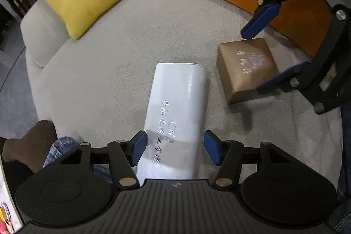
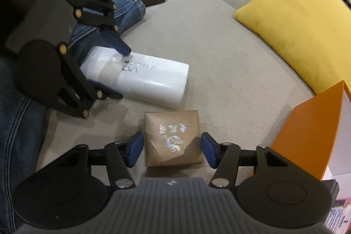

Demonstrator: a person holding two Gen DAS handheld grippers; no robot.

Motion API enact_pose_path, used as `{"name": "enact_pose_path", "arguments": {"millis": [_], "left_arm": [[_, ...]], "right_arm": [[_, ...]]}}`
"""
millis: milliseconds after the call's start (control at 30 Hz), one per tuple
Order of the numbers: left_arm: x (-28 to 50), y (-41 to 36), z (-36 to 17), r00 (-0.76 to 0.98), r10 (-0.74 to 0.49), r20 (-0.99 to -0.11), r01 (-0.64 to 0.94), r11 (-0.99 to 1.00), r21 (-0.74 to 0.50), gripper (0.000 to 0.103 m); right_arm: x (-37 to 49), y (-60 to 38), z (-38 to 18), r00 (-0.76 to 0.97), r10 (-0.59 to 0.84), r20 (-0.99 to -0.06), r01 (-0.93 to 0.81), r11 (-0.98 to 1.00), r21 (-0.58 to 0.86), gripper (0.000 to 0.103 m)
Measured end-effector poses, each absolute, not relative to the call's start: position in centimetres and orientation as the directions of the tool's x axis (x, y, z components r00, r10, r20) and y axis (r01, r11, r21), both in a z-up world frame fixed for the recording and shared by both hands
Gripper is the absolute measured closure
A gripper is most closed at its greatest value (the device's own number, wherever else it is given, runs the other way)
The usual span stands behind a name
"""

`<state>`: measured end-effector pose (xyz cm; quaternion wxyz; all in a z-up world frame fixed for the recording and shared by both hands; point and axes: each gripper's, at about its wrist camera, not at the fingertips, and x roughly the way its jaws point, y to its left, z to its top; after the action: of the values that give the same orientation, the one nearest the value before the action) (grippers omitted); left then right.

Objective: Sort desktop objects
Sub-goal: 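Grasp the white printed box with the left tool while right grasps the brown gift box, then lift the white box and brown gift box with both tools toward the orange box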

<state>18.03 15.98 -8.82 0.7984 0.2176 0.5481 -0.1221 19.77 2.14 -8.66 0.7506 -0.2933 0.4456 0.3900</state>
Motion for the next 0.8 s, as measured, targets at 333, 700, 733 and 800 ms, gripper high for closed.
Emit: {"name": "enact_pose_path", "arguments": {"millis": [333,700,733,800], "left_arm": [[19.6,16.2,-9.8,0.32,0.012,-0.947,0.471,0.866,0.17,0.032],[18.4,15.5,-6.9,0.372,0.022,-0.928,0.405,0.895,0.184,0.033],[18.3,15.4,-6.3,0.383,0.019,-0.924,0.398,0.899,0.184,0.033],[18.1,15.0,-4.6,0.405,0.007,-0.914,0.387,0.905,0.178,0.033]], "right_arm": [[20.9,3.5,-9.4,0.205,0.278,-0.938,-0.87,0.491,-0.045,0.042],[19.2,1.5,-6.3,0.245,0.346,-0.906,-0.875,0.481,-0.053,0.043],[19.0,0.9,-5.5,0.248,0.359,-0.9,-0.876,0.479,-0.051,0.043],[18.6,-0.2,-4.1,0.259,0.381,-0.888,-0.878,0.477,-0.051,0.043]]}}
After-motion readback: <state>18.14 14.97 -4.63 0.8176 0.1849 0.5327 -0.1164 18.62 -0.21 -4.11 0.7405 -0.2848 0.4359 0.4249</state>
